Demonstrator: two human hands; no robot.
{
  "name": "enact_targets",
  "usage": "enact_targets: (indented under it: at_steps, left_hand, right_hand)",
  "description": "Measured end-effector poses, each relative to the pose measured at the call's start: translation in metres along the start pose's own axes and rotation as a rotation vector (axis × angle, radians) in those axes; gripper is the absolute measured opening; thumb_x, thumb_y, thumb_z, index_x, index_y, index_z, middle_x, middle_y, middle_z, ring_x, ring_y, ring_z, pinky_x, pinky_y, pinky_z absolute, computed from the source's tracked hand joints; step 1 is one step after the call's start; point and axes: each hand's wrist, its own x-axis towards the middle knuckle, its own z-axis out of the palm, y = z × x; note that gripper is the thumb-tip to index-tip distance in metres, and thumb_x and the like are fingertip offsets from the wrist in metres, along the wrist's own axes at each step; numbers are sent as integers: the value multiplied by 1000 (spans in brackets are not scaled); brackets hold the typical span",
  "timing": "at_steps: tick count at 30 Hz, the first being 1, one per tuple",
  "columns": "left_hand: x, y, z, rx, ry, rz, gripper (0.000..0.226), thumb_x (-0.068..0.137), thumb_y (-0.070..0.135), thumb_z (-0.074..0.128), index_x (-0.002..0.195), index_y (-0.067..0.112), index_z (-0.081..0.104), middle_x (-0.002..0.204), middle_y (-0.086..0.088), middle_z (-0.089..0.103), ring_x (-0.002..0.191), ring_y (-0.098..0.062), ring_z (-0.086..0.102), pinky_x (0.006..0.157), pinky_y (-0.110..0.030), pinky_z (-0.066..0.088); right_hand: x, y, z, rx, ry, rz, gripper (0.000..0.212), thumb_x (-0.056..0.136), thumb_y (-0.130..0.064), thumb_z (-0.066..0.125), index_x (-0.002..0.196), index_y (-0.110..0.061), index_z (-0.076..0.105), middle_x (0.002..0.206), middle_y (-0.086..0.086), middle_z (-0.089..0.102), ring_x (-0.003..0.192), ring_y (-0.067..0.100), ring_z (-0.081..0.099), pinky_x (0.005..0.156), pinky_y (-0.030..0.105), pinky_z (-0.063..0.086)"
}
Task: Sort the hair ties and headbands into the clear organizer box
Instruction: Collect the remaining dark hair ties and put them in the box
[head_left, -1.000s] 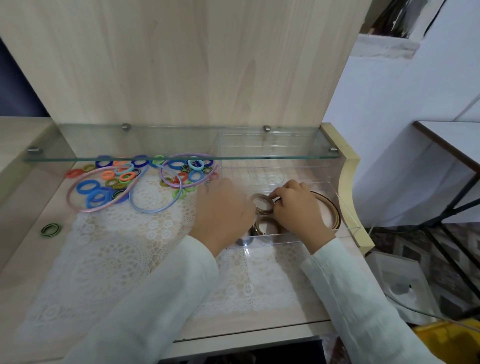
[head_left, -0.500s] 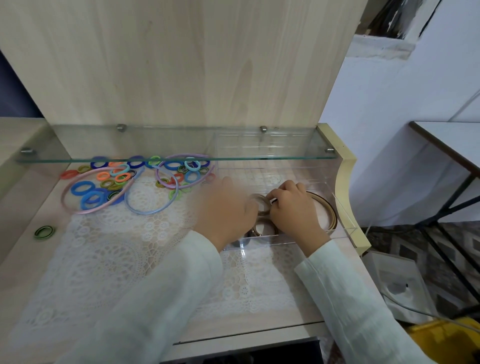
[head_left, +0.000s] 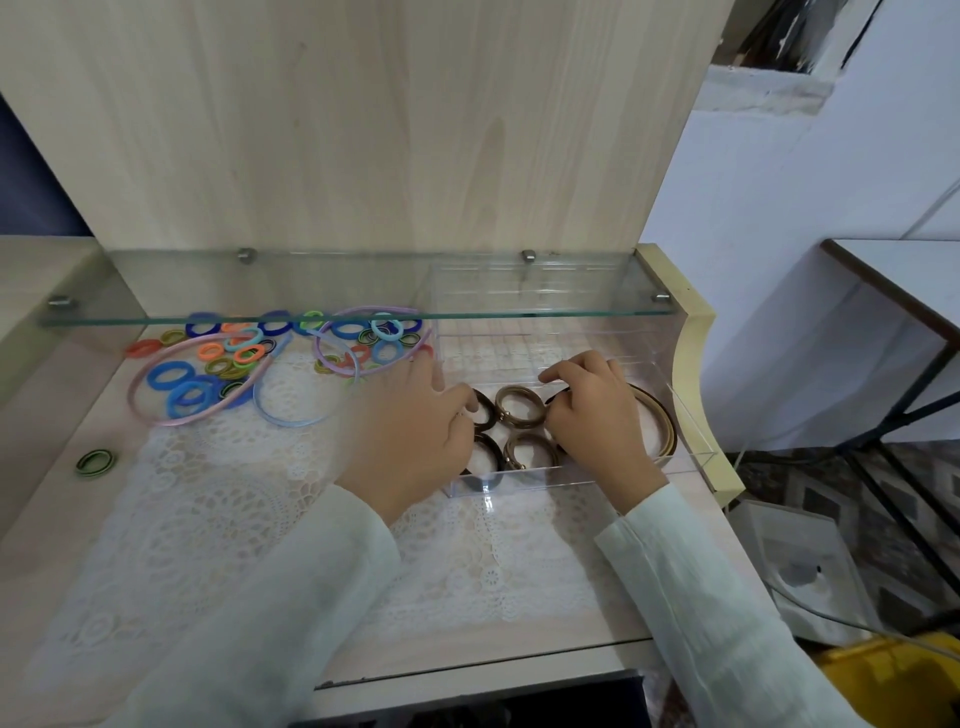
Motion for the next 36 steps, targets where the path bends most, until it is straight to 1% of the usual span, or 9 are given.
enact_targets:
  at_steps: [3, 7, 11, 16, 22, 25, 28, 31, 36]
  left_hand:
    - [-1, -4, -1, 5, -11, 19, 42, 81, 30, 31, 91, 29, 71, 96, 1, 50, 89, -22, 46, 77, -37, 31]
    - [-2, -7, -1, 7, -16, 7, 41, 81, 31, 31, 89, 28, 72, 94, 1, 51, 89, -23, 47, 75, -37, 33]
    - [-2, -6, 0, 10, -52, 10, 46, 82, 34, 29, 97, 30, 72, 95, 1, 51, 90, -24, 48, 77, -39, 34]
    - [0, -7, 0, 35, -74, 10, 48, 82, 36, 24, 96, 30, 70, 97, 2, 49, 92, -21, 45, 78, -38, 32]
    - [1, -8, 0, 34, -59, 7, 50, 82, 36, 25, 100, 29, 71, 99, 0, 51, 93, -23, 46, 77, -37, 30]
    - [2, -8, 0, 47, -69, 10, 50, 82, 37, 24, 98, 29, 70, 101, -1, 52, 93, -22, 46, 76, -36, 27]
    - [-1, -8, 1, 33, -63, 8, 47, 83, 37, 26, 97, 29, 70, 98, 1, 51, 93, -22, 45, 77, -37, 31]
    - [-4, -9, 2, 2, -53, -3, 46, 82, 37, 30, 104, 29, 69, 97, 1, 51, 92, -21, 47, 77, -36, 32]
    - [-12, -10, 4, -39, -56, -44, 45, 86, 44, 33, 112, 30, 67, 111, 2, 56, 102, -21, 50, 83, -37, 32]
  right_hand:
    - [0, 0, 0, 34, 36, -19, 38, 73, 3, 48, 98, -13, 72, 100, 6, 61, 93, 29, 48, 75, 37, 41]
    - [-1, 1, -1, 85, 84, -39, 40, 70, -4, 41, 94, -12, 72, 95, 6, 63, 88, 29, 49, 72, 35, 41]
    - [-2, 3, -2, 104, 105, -46, 38, 71, -1, 44, 94, -11, 72, 95, 6, 63, 90, 29, 51, 73, 39, 44]
    - [-2, 4, -2, 123, 105, -50, 36, 72, 4, 47, 94, -11, 72, 95, 6, 63, 91, 30, 51, 74, 41, 46]
    - [-1, 4, -3, 126, 88, -44, 36, 74, 4, 47, 96, -11, 71, 97, 6, 62, 94, 29, 50, 77, 41, 45]
    - [-2, 3, -4, 127, 91, -48, 35, 75, 5, 49, 97, -12, 71, 98, 6, 62, 95, 28, 50, 78, 42, 45]
    - [-1, 6, -5, 147, 78, -51, 35, 76, 3, 48, 99, -12, 70, 99, 4, 61, 97, 26, 52, 79, 43, 47]
    - [-3, 11, -9, 164, 68, -47, 34, 78, 2, 48, 101, -11, 70, 101, 4, 62, 97, 26, 54, 78, 41, 48]
    - [-8, 25, -15, 129, 84, 9, 32, 82, -1, 50, 105, -11, 70, 107, 3, 64, 101, 23, 57, 79, 35, 49]
